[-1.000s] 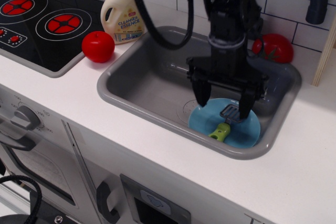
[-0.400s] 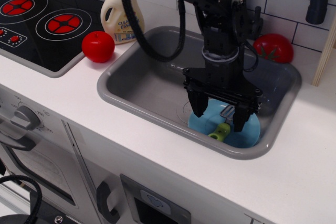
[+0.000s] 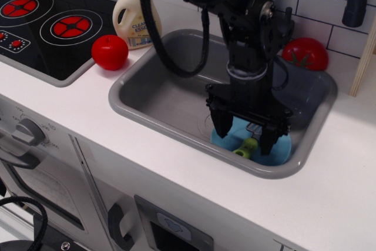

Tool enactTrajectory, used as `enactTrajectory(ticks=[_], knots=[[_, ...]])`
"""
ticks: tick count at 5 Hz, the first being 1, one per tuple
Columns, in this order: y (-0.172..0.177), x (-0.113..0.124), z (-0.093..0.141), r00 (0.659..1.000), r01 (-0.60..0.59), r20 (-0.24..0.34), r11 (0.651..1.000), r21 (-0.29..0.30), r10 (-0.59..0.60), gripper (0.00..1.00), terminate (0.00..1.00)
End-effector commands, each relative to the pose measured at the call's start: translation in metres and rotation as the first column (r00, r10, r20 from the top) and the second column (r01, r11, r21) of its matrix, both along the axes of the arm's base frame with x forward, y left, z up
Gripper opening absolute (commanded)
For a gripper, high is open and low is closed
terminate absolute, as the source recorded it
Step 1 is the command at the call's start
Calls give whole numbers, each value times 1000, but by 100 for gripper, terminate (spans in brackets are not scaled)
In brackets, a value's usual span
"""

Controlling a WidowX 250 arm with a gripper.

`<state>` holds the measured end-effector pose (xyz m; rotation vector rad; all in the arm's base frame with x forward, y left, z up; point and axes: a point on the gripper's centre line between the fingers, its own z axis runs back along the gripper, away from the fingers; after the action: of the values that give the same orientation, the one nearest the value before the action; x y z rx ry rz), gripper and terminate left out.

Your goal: Take spatula off plate sink

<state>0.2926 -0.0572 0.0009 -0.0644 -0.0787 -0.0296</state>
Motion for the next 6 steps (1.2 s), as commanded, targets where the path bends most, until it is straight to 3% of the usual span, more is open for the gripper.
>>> enactTrajectory(ticks=[1,2,3,6], knots=[[4,1,2,1000,1,-20,1000,7,0,100,0],[2,2,-2,1000,7,-17,1000,13,-7,100,0],[0,5,-5,1000,15,-20,1000,11,-15,0,0],[2,16,14,1000,-2,-10,1000,-29,2,0,0]])
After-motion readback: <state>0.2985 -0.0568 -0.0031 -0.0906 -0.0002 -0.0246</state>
